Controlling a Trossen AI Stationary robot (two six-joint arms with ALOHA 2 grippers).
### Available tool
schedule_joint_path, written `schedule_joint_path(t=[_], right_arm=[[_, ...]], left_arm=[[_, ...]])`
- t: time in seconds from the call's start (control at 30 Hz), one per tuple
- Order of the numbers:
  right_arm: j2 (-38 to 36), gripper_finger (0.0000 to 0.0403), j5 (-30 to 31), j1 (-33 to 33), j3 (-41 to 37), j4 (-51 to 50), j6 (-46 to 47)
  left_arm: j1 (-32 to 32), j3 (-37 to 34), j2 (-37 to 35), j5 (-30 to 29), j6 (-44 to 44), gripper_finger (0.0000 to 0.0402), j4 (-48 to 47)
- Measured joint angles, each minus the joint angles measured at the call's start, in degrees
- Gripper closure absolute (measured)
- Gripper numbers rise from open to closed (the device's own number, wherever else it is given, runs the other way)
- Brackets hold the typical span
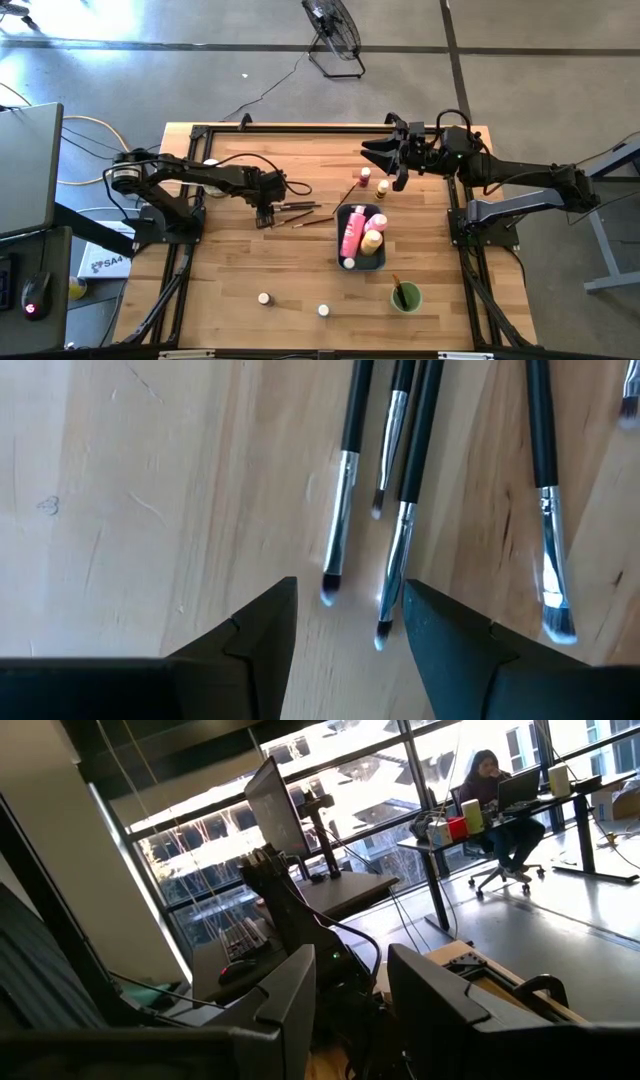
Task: Pick & Place Paint Supplies
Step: Put the black and silver paint brush into the green cup
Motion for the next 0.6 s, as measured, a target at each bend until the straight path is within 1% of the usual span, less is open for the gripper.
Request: schedule_joint_path(t=[0.17,0.37,0.6], right_arm=[[0.0,0.0282,0.0,-0.01,0.0,0.0,0.0],[0.0,0.0282,-0.02,-0.01,0.0,0.01,0.0],[0.01,0.0282,-0.04,-0.02,0.0,0.0,0.0]], left_arm=[[0.0,0.43,0.0,0.01,-0.39,0.0224,-1.13],[0.02,3.97,0.0,0.04,0.15,0.0224,-4.34],[0.04,4.61,-0.02,-0.38,3.99,0.0224,-4.4]])
